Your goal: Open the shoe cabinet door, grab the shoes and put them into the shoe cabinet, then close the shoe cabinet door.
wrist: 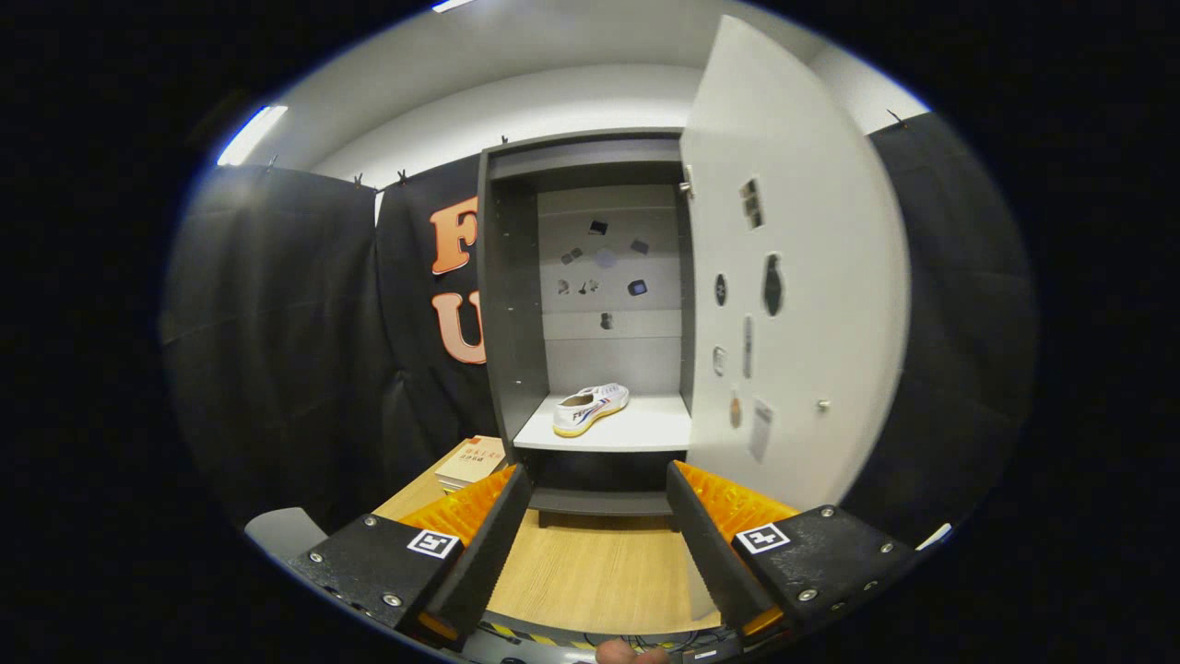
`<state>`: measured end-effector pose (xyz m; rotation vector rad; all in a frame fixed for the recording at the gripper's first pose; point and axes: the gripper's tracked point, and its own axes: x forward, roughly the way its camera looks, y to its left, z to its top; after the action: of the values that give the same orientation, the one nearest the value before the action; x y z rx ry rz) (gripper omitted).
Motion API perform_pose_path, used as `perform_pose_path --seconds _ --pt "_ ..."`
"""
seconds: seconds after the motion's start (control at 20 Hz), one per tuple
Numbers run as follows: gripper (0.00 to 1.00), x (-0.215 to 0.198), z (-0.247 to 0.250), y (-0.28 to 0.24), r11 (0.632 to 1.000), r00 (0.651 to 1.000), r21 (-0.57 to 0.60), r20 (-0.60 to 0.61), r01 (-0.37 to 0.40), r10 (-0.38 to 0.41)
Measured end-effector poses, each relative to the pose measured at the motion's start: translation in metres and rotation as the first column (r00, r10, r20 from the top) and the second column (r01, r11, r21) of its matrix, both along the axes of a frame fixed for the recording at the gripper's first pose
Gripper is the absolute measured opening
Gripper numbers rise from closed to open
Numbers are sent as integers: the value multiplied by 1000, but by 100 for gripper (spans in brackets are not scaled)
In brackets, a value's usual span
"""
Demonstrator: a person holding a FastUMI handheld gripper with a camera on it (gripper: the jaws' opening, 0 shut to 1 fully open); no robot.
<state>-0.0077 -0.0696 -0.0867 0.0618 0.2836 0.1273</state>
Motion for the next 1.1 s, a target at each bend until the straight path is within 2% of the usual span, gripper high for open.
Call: perform_pose_path --seconds 0.15,0.35,0.55,0.85,1.1 --pt "93 -24 18 -52 999 999 53 34 4 -6" --pt "94 -32 16 -117 1000 999 20 48 19 -20" --pt "94 -30 11 -161 1000 998 7 48 29 -30" --pt "94 -2 -5 -173 1000 999 9 34 25 -26" --pt "92 4 -3 -146 1000 999 -13 37 8 -8"
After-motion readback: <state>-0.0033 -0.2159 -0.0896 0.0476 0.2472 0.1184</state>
